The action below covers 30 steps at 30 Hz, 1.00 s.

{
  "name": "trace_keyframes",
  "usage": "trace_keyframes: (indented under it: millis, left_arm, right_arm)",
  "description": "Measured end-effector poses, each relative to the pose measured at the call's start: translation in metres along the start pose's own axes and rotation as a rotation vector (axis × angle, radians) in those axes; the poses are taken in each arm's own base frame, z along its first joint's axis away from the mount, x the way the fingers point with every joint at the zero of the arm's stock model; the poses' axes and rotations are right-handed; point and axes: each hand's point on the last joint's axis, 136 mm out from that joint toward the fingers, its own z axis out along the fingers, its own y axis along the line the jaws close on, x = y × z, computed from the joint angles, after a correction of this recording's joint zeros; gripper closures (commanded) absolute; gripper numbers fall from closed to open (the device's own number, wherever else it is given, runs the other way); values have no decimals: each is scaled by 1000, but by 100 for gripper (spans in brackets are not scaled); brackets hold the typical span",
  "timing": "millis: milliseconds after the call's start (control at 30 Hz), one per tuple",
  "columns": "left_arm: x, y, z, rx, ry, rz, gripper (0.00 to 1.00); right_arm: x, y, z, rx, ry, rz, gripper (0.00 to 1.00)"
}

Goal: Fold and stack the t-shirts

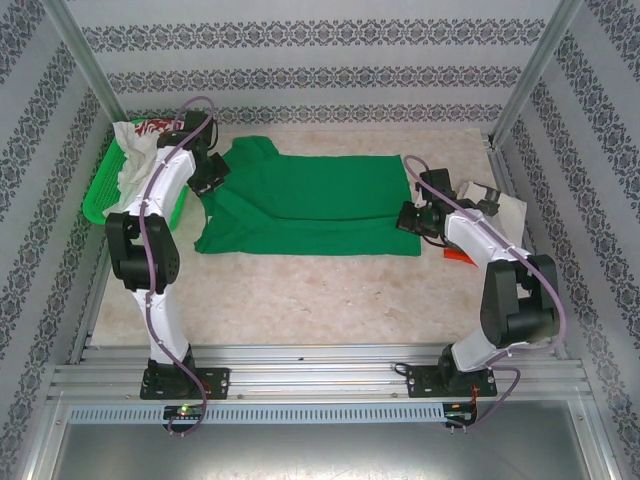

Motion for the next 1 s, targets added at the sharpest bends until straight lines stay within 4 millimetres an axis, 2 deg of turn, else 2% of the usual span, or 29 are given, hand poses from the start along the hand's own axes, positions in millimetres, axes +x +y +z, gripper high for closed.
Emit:
trace_keyframes:
  millis: [500,733,1000]
  left_arm:
    - [-25,-21,7,27,-33,10,100]
    - [-24,-21,9,22,-26,23,100]
    - [-19,-19,25,2,1,31,100]
  right_arm:
    - [-1,-3,15,19,22,-3,100]
    - [-10,-3,18,18,13,1,100]
    - [-14,-3,28,22,21,2,100]
